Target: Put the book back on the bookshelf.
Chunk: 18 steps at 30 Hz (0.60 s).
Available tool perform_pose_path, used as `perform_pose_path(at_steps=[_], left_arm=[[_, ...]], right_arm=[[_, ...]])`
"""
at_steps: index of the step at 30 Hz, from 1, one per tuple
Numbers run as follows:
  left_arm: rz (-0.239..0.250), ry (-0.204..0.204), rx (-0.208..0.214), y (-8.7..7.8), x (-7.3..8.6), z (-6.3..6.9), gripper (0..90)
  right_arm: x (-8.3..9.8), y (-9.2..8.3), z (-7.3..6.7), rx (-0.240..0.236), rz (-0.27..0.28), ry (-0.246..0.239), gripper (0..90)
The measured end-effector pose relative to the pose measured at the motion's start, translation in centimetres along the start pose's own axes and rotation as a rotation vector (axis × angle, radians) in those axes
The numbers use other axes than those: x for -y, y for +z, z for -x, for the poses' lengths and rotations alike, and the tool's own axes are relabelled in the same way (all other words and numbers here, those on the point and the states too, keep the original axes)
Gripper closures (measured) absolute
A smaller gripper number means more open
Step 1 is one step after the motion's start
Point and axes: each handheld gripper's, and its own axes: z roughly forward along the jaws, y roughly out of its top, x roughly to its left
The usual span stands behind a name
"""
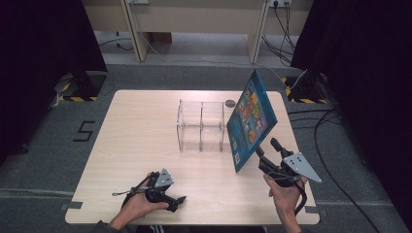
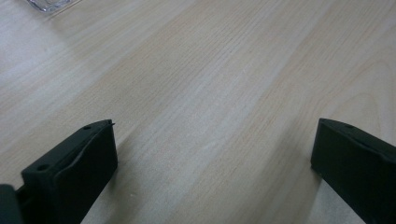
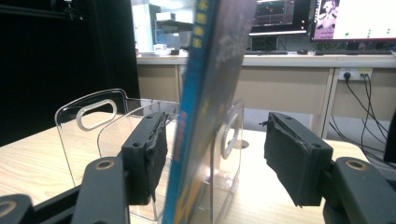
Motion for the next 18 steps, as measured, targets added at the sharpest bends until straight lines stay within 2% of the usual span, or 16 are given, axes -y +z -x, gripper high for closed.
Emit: perform_pose_path(at_steps=[5,18], left_arm=[[-0.002,0.003,0.000,0.0,0.0,0.0,0.0],[-0.002,0.001,0.000,0.0,0.0,0.0,0.0]], right_arm=[[0.4,-0.7,0.5,0.003,-0.013,0.012,38.0],[1.8,-1.5,0.6,-0.052,-0.054,0.045,33.6]])
